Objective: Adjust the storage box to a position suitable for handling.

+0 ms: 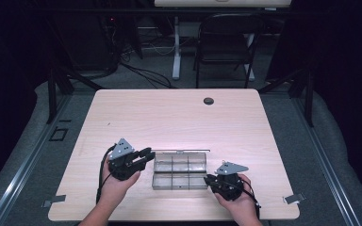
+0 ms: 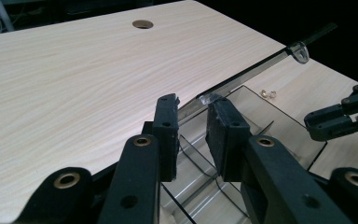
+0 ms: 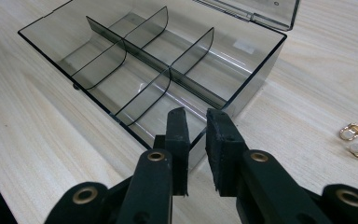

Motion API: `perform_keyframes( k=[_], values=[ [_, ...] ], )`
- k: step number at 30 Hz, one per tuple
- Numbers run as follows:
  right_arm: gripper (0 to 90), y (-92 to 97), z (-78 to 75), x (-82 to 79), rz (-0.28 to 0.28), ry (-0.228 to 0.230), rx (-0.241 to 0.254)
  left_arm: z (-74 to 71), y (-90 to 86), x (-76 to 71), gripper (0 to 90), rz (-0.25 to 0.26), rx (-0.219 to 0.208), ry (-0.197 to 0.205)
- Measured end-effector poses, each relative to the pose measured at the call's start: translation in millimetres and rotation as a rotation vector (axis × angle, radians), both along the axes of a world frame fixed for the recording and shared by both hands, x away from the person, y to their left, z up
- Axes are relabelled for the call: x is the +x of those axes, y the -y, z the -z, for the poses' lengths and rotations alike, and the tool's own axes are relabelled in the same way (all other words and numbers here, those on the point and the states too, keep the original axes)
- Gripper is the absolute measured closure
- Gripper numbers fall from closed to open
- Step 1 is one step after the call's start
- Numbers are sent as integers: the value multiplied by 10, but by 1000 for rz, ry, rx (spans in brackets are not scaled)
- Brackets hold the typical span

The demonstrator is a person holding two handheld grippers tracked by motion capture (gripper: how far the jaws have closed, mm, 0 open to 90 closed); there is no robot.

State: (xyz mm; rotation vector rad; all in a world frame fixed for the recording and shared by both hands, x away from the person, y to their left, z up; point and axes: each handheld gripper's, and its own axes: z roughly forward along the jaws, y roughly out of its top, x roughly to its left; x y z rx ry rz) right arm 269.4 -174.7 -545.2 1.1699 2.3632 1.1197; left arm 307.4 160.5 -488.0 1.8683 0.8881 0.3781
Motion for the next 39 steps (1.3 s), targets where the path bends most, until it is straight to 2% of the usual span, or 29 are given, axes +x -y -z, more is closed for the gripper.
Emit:
perform_keyframes(
  k=[6,20,25,29,33,39],
  values=[
    [791,1,1,0,0,1,-2,-1,4,37,793,-24,8,7],
    [781,-7,0,-7,4,6,2,-6,5,104,788,-33,-6,3],
    [719,-4,-96,-1,20,49,10,3,16,112,780,-36,-10,4],
    [689,-2,-163,53,28,69,4,10,18,121,777,-38,-11,4],
    [659,0,-288,188,62,99,28,18,18,137,772,-37,-13,0],
    [603,-35,-361,368,121,131,47,47,17,170,766,-40,-26,-16]
  ],
)
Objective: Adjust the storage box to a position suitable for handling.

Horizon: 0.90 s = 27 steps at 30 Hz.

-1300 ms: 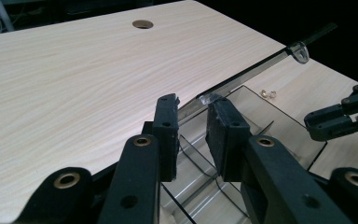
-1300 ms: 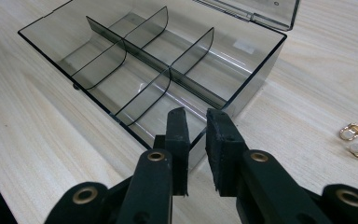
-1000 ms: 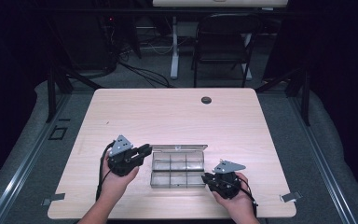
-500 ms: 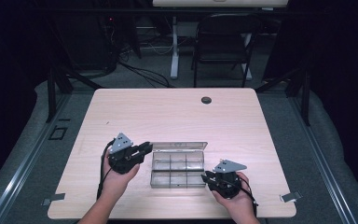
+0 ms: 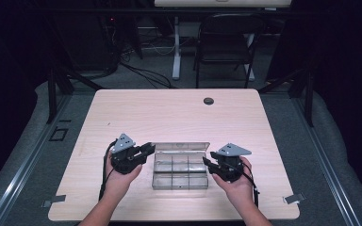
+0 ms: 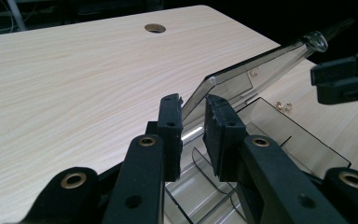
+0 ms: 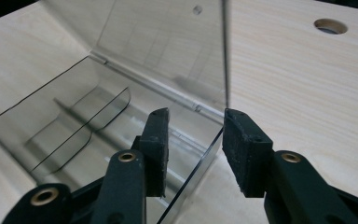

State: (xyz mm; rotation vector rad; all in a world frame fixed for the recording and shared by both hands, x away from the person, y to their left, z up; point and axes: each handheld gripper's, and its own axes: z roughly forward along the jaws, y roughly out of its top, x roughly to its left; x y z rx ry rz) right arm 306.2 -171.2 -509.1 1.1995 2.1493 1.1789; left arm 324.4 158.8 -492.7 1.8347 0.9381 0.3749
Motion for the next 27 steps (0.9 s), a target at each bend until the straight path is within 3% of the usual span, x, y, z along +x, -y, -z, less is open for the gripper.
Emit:
perform_keyframes(
  k=[10,13,27],
  values=[
    [559,-61,45,148,27,-2,37,54,47,59,694,-6,3,-10],
    [554,-88,39,161,24,8,20,71,67,73,675,-11,0,-9],
    [475,-179,71,256,36,18,37,164,155,156,580,-23,-1,-30]
  ],
)
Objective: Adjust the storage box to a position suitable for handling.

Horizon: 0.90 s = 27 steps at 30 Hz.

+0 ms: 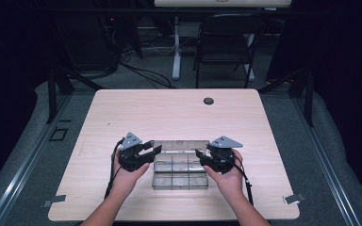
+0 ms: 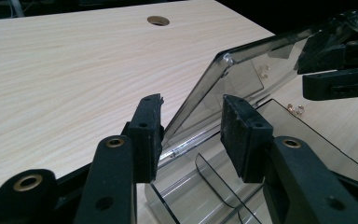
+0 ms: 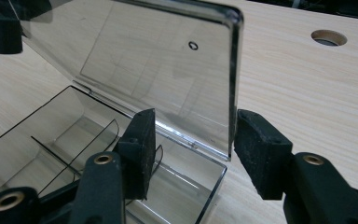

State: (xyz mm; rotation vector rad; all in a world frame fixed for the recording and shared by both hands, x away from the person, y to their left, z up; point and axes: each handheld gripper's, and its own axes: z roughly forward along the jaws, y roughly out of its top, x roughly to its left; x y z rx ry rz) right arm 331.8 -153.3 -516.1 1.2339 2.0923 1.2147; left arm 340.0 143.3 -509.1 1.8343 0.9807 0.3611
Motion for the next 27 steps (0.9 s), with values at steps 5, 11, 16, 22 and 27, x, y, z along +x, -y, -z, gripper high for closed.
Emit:
perform_keyframes(
  k=[5,11,16,22,27],
  values=[
    [455,-14,0,25,0,2,3,27,48,25,550,-5,10,-1],
    [459,-32,21,63,4,7,18,59,88,68,519,-11,2,-2],
    [461,-24,36,102,0,4,19,75,99,106,519,-21,-5,-4],
    [472,-35,49,138,2,6,17,96,111,133,519,-24,0,-6],
    [475,-60,48,174,-3,9,6,111,127,149,519,-29,13,-5]
  ],
)
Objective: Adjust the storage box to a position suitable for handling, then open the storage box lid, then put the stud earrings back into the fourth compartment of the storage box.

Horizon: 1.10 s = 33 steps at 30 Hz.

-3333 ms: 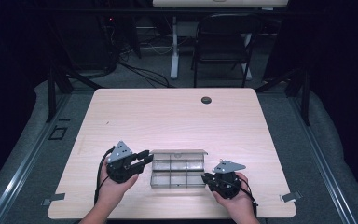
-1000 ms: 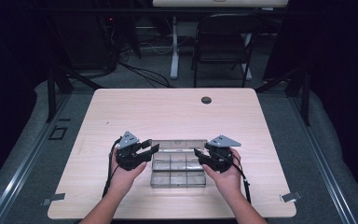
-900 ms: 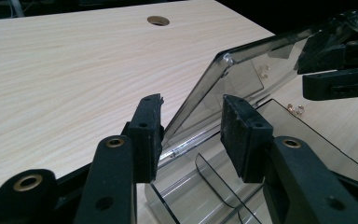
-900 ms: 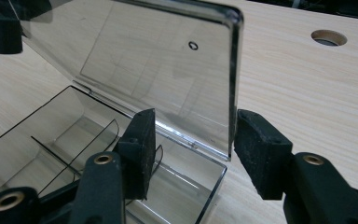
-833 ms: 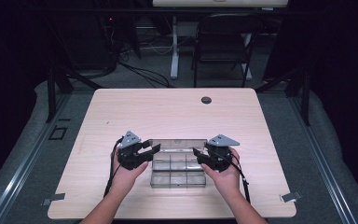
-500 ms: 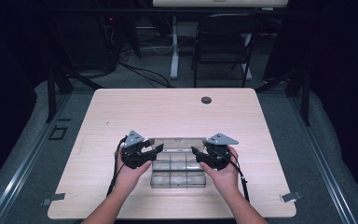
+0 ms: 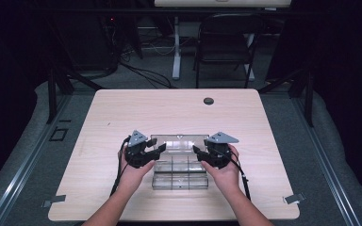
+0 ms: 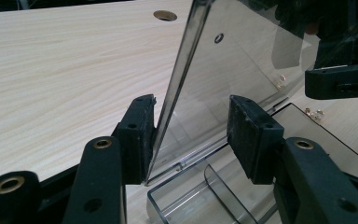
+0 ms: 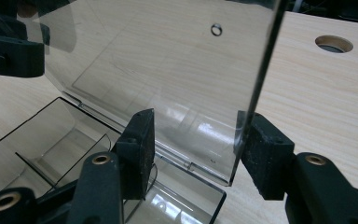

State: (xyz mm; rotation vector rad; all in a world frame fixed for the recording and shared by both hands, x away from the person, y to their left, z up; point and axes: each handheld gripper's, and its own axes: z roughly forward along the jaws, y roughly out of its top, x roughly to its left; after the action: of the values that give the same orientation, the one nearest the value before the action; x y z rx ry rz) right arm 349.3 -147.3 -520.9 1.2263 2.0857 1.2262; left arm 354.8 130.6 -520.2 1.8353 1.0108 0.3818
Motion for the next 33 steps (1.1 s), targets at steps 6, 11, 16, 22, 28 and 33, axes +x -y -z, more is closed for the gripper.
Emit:
perform_keyframes(
  k=[6,11,16,22,28,33],
  values=[
    [478,-12,5,15,8,5,-1,18,7,21,519,-5,0,1],
    [481,-9,11,26,6,2,-2,40,13,36,522,-8,4,-6],
    [485,-15,29,35,8,13,-8,60,26,60,523,-16,8,-3],
    [495,-10,41,60,5,8,-21,87,34,91,535,-24,19,-7],
    [501,-9,57,86,8,12,-22,103,53,110,538,-31,40,3],
    [506,-11,65,108,8,15,-32,110,62,120,543,-37,49,13]
  ],
)
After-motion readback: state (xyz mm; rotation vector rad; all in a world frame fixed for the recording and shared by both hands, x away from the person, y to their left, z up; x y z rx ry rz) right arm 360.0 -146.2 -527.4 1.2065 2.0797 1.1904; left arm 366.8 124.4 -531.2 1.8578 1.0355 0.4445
